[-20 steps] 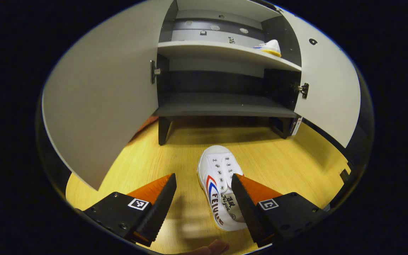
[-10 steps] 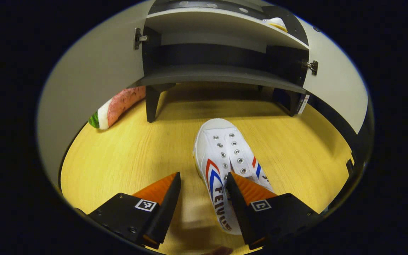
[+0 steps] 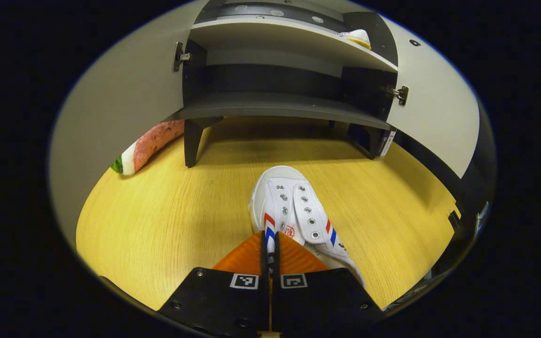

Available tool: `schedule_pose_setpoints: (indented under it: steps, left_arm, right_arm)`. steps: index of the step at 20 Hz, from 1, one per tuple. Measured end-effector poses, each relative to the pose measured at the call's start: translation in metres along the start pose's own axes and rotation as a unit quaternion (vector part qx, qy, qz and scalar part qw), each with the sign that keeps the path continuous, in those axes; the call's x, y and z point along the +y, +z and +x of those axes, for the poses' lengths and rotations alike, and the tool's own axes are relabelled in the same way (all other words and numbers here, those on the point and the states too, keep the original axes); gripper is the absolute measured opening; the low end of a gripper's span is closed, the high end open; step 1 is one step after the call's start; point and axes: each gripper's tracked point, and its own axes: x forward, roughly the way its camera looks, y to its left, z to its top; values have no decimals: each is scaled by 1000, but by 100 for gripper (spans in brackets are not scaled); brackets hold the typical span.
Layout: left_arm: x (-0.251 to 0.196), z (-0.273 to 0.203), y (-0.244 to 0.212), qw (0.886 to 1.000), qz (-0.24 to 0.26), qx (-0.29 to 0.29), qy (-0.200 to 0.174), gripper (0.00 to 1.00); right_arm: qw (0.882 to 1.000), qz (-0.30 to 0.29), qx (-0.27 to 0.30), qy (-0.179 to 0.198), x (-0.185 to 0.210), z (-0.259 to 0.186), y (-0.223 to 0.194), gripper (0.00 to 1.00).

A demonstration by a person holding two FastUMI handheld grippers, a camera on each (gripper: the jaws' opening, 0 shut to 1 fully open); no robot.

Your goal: Grab one shoe with the right hand and put it into the shoe cabinet, grab the other shoe with the left hand and put it into the shoe cabinet; then close the right door with the right hand and the left door with the left hand.

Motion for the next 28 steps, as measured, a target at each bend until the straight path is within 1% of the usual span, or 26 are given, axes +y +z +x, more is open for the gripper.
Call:
schedule_pose_setpoints:
  steps: [2,5,8,10,13,14,16,19,22,24,26,28]
  left_arm:
    - [-6,-16,4,1000,-2,-9,-6,3]
    - [-18,-42,24,999,2,-32,-9,3]
    - [-27,-80,61,997,14,-78,-6,3]
    - [-32,-110,87,993,24,-114,-7,5]
    - [-45,-150,125,987,23,-156,-19,1]
    - [-46,-164,138,985,23,-168,-21,3]
    - [-47,-186,162,981,24,-191,-19,2]
    - [-45,-217,210,973,40,-227,-4,3]
    - [-46,-238,263,964,51,-262,8,2]
    - [-45,-245,298,957,56,-285,19,2]
    - [-39,-246,331,948,74,-307,48,2]
    - [-33,-242,361,938,91,-325,82,2]
  right_arm:
    - [1000,6,3,-6,-4,-2,0,98]
    - [1000,8,6,-14,-7,-2,1,98]
    - [1000,-5,9,-12,-8,-8,2,97]
    - [1000,-8,4,-17,-13,-11,8,98]
    - [1000,-5,0,-18,-15,-16,13,98]
    - [1000,-4,-2,-18,-17,-19,16,98]
    - [1000,10,-10,-16,-21,-21,24,98]
    - [999,30,-9,-6,-23,-24,23,98]
    - [999,37,-9,-11,-34,-27,29,98]
    - [998,54,-17,-12,-38,-32,37,98]
    - [997,66,-26,-7,-40,-36,45,98]
    - [998,62,-26,-5,-44,-38,43,97]
